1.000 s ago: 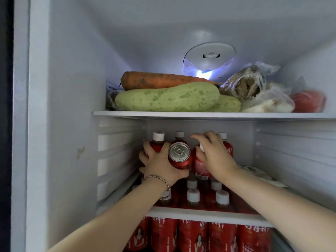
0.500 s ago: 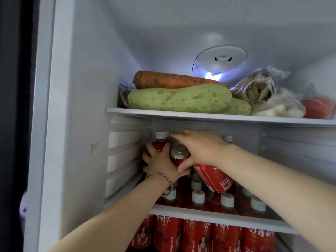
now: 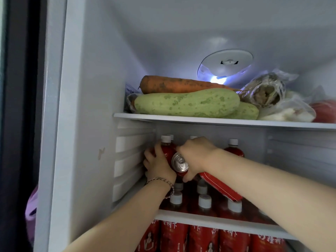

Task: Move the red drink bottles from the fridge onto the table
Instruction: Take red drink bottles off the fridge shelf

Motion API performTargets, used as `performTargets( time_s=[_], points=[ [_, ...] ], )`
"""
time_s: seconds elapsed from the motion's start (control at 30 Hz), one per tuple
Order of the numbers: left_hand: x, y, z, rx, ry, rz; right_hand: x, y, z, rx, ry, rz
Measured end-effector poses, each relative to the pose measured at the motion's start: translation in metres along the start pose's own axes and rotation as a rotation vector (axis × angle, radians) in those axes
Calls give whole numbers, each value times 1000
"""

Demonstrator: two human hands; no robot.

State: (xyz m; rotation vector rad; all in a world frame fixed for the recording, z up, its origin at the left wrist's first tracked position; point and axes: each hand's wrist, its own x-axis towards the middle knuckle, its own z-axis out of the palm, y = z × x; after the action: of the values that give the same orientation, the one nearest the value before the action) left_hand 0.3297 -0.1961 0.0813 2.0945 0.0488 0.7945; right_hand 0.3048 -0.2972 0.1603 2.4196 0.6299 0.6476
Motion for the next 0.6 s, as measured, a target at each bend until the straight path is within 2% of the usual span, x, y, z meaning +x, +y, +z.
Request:
performTargets(
  time_s=[0.2, 0.33, 0.6],
  points=[
    [12, -10, 1, -293, -54, -115, -19, 4, 2, -46, 3, 47],
    [9, -4, 0, -288, 7, -148, -47, 12, 5, -57, 50, 82],
    [-39, 17, -33, -377, 17, -32, -102, 13, -11, -35, 216, 212]
  ],
)
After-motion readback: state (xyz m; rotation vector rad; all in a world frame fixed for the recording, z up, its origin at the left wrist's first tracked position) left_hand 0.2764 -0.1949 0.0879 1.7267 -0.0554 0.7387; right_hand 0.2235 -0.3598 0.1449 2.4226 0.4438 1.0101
